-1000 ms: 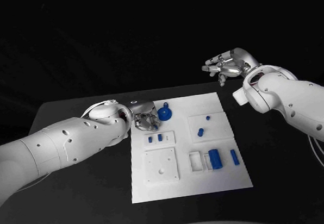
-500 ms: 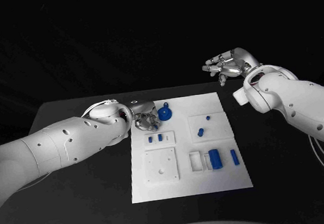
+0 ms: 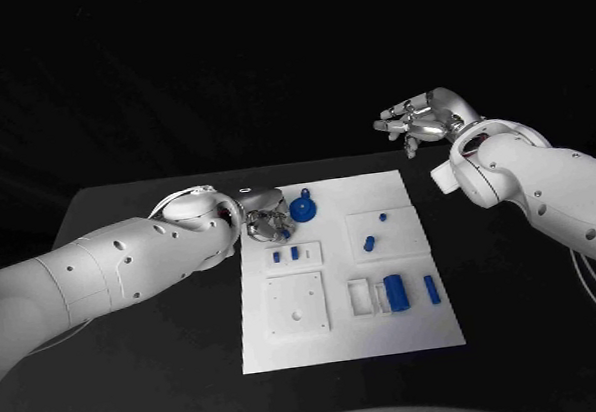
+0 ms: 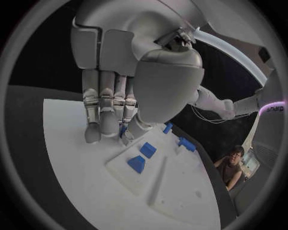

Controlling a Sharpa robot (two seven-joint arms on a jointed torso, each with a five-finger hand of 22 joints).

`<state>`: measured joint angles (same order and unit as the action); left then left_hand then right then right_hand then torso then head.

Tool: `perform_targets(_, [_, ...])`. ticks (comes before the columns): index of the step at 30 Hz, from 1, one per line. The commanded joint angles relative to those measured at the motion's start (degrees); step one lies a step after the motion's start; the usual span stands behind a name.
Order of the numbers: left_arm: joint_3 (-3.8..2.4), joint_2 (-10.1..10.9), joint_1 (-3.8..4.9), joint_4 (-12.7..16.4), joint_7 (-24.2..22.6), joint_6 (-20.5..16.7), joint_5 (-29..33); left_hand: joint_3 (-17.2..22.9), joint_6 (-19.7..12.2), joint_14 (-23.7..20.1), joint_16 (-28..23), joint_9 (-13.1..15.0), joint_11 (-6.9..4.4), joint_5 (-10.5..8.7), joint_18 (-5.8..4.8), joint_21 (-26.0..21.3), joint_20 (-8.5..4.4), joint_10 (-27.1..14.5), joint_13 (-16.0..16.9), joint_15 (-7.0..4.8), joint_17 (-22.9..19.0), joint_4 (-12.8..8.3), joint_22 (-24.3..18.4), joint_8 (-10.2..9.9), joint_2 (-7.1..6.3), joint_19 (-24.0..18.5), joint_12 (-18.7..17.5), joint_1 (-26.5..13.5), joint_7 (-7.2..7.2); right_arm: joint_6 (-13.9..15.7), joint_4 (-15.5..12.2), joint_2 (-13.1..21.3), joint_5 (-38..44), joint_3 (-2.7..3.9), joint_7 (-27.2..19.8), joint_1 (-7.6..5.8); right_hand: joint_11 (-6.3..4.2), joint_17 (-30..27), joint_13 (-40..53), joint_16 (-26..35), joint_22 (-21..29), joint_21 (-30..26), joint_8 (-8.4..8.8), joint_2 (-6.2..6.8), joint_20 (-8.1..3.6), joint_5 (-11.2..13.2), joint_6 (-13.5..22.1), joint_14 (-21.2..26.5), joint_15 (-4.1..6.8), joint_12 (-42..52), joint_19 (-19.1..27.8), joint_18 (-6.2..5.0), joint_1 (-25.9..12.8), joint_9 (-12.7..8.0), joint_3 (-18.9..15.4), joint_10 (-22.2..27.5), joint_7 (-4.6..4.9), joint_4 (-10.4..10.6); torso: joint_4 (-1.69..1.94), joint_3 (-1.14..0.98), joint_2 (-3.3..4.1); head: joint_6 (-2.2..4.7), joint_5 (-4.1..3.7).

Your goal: Assemble the parts on the task board

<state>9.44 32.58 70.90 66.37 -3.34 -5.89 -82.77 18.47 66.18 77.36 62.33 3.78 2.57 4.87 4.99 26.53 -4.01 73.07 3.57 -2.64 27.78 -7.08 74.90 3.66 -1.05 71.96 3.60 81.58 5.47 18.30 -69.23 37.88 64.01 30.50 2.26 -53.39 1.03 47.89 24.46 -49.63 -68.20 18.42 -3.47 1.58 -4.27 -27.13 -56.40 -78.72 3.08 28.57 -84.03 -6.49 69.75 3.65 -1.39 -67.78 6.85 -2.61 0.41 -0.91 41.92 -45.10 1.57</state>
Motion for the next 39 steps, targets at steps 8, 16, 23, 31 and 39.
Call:
perform_targets(8, [0.34,0.0,-0.56,0.0,1.4,-0.5,0.6,1.3,-1.7,0.4,-0.6,0.0,0.34,-0.07,1.67,-0.7,0.82,-1.1,-0.1,0.52,-0.4,0.3,1.0,-0.1,-1.68,0.4,-0.2,-1.0,-0.05,-0.6,0.0,0.0,0.3,0.0,-0.4,0.17,-0.03,-0.1,-0.1,0.0,0.2,-0.5,-0.11,-0.2,-0.17,-0.2,0.4,0.4,0.2,-0.2,-2.0,-0.95,-0.1,0.1,-0.1,-0.1,0.21,0.2,0.0,-0.03,0.02,-0.03,0.01])
perform_targets(16, [0.34,0.0,-0.57,-0.2,1.3,-1.8,1.3,2.2,-3.2,0.4,-0.6,0.0,0.53,-0.22,1.8,-1.0,0.95,-1.7,-0.1,0.64,-0.4,1.0,1.1,0.0,-2.54,0.8,-0.2,-1.0,-0.11,-0.4,0.0,0.0,0.5,0.0,-0.2,0.25,-0.02,-0.2,-0.2,0.0,0.3,-0.5,-0.13,-0.18,-0.17,-0.3,0.5,0.3,0.19,-0.2,-2.1,-0.97,-0.1,0.1,-0.1,-0.1,0.21,0.2,-0.02,0.0,0.0,0.0,0.04])
perform_targets(23, [0.32,0.2,-0.57,-0.3,1.5,-2.4,1.5,2.4,-3.5,0.4,-0.6,0.0,0.63,-0.19,1.84,-1.1,0.99,-2.0,-0.1,0.7,-0.4,1.1,1.1,-0.1,-2.79,0.8,-0.2,-1.0,-0.11,-0.6,0.1,0.0,0.5,0.0,-0.2,0.33,0.0,-0.2,-0.3,0.1,0.5,-0.8,-0.14,-0.15,-0.15,-0.3,0.5,0.3,0.18,-0.3,-2.1,-1.01,-0.1,0.1,-0.1,-0.1,0.22,0.3,0.0,0.03,0.0,0.05,0.04])
perform_targets(31, [0.28,0.5,-0.57,-0.4,1.6,-2.6,1.5,3.0,-3.9,0.3,-0.7,0.0,0.97,-0.09,2.05,-1.2,1.17,-2.8,-0.1,0.91,-0.5,1.0,1.1,-0.1,-3.42,0.8,-0.3,-0.6,-0.09,-0.9,0.2,0.1,0.5,0.0,-0.2,0.58,0.29,-0.4,-3.3,0.1,1.1,-1.3,-0.18,-0.17,-0.01,-0.2,0.5,0.3,0.07,-4.0,-2.1,-1.17,-0.1,0.1,0.1,-1.0,0.26,0.3,0.02,0.03,-0.01,-0.02,0.03])
perform_targets(39, [0.25,1.0,-0.56,-0.4,2.2,-2.6,1.3,4.0,-3.9,0.2,-0.7,0.0,1.2,0.52,2.34,-0.9,1.26,-3.2,-0.1,1.04,-0.5,0.2,1.3,-0.1,-3.65,0.6,-0.3,0.2,-0.07,-1.2,0.3,0.2,0.5,0.0,-0.2,0.75,0.51,-0.5,-8.1,0.2,1.5,-1.5,-0.14,-0.15,0.1,-0.1,0.5,0.4,-0.13,-7.9,-2.1,-1.31,-0.1,0.1,0.3,-2.2,0.41,0.2,-0.03,-0.01,-0.01,0.08,0.08])
